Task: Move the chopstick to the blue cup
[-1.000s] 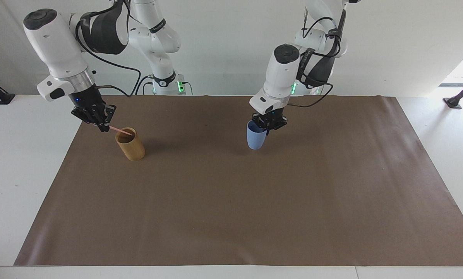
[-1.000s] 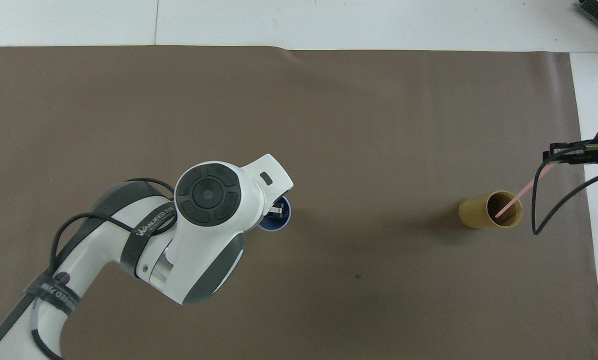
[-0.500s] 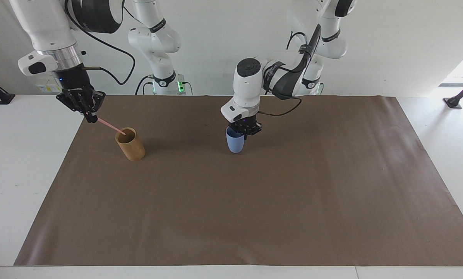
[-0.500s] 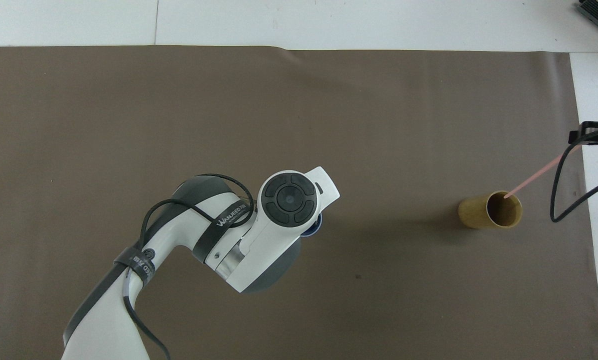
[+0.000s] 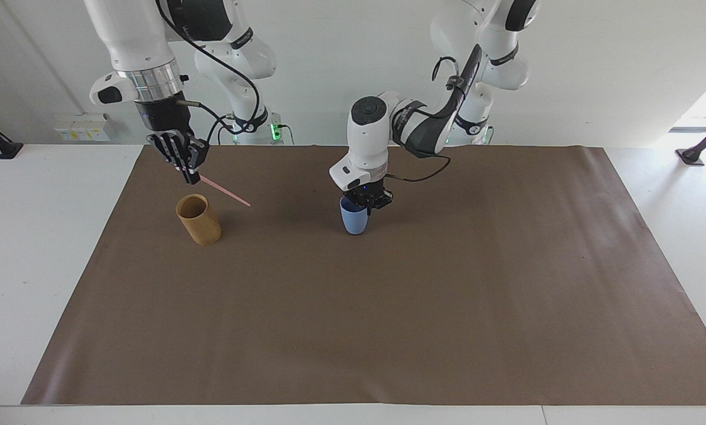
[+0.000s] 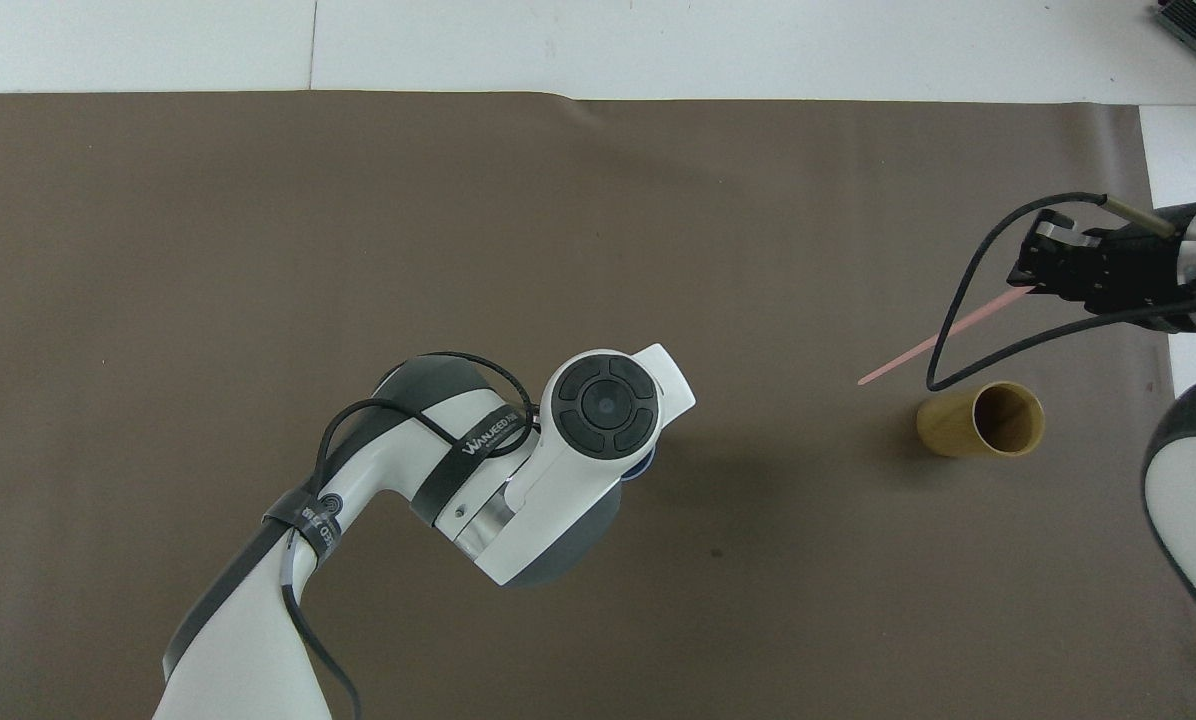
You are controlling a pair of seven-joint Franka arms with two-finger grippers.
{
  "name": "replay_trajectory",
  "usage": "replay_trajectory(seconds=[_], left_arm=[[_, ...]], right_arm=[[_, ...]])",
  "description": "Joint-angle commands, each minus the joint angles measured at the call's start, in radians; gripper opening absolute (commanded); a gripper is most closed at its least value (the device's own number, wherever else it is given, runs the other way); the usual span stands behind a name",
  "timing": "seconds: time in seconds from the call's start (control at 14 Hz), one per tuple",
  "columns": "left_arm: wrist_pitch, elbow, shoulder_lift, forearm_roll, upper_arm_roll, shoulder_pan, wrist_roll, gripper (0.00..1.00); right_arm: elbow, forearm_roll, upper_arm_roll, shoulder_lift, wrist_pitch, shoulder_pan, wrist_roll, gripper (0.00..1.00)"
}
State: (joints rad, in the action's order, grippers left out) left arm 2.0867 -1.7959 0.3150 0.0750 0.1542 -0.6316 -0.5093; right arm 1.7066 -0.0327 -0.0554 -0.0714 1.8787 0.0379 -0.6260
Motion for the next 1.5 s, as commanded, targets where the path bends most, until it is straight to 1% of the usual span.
replay_trajectory(seconds=[0.0,0.07,0.14,0.21,0.29,0.36,0.5,0.71,0.86,1.0,1.14,1.21,1.43], left_arm=[[0.013,0.016,0.021,0.003,-0.016,-0.019,-0.011,0.22],[0.015,0.016,0.022,0.005,-0.016,-0.020,-0.011,0.46],[0.024,0.016,0.024,0.003,-0.016,-0.020,-0.009,0.65],[0.021,0.018,0.026,0.003,-0.016,-0.020,-0.009,0.68],[0.013,0.026,0.026,0.005,-0.018,-0.019,-0.011,0.91],[0.010,0.032,0.024,0.005,-0.019,-0.014,-0.011,1.00],[-0.016,0.032,-0.009,0.003,-0.030,0.013,-0.009,1.00],[-0.082,0.023,-0.101,0.003,-0.028,0.139,0.005,1.00],[-0.125,0.018,-0.146,0.000,-0.025,0.215,0.020,1.00],[-0.155,0.013,-0.183,-0.029,-0.025,0.306,0.113,1.00],[-0.206,0.015,-0.218,-0.076,-0.027,0.418,0.285,1.00],[-0.230,0.015,-0.234,-0.083,-0.027,0.462,0.339,1.00],[-0.275,0.021,-0.272,-0.081,-0.030,0.538,0.437,1.00]], right_arm=[[0.013,-0.007,0.002,-0.024,-0.016,0.020,-0.151,0.00],[0.021,-0.007,0.002,-0.025,-0.016,0.036,-0.196,0.00],[0.021,-0.007,0.000,-0.028,-0.018,0.043,-0.237,0.00],[0.021,-0.009,-0.001,-0.030,-0.019,0.045,-0.273,0.00],[0.021,-0.009,-0.012,-0.030,-0.020,0.045,-0.314,0.00],[0.022,-0.009,-0.018,-0.030,-0.020,0.045,-0.345,0.00],[0.022,-0.007,-0.020,-0.030,-0.024,0.048,-0.374,0.00],[0.022,-0.007,-0.030,-0.030,-0.026,0.068,-0.414,0.00],[0.033,-0.007,-0.038,-0.030,-0.026,0.100,-0.442,0.00],[0.037,-0.009,-0.041,-0.028,-0.024,0.129,-0.461,0.00],[0.066,-0.007,-0.041,-0.027,-0.017,0.180,-0.472,0.00],[0.077,-0.003,-0.041,-0.022,-0.007,0.204,-0.472,0.00],[0.096,0.037,-0.040,-0.011,0.025,0.249,-0.475,0.00]])
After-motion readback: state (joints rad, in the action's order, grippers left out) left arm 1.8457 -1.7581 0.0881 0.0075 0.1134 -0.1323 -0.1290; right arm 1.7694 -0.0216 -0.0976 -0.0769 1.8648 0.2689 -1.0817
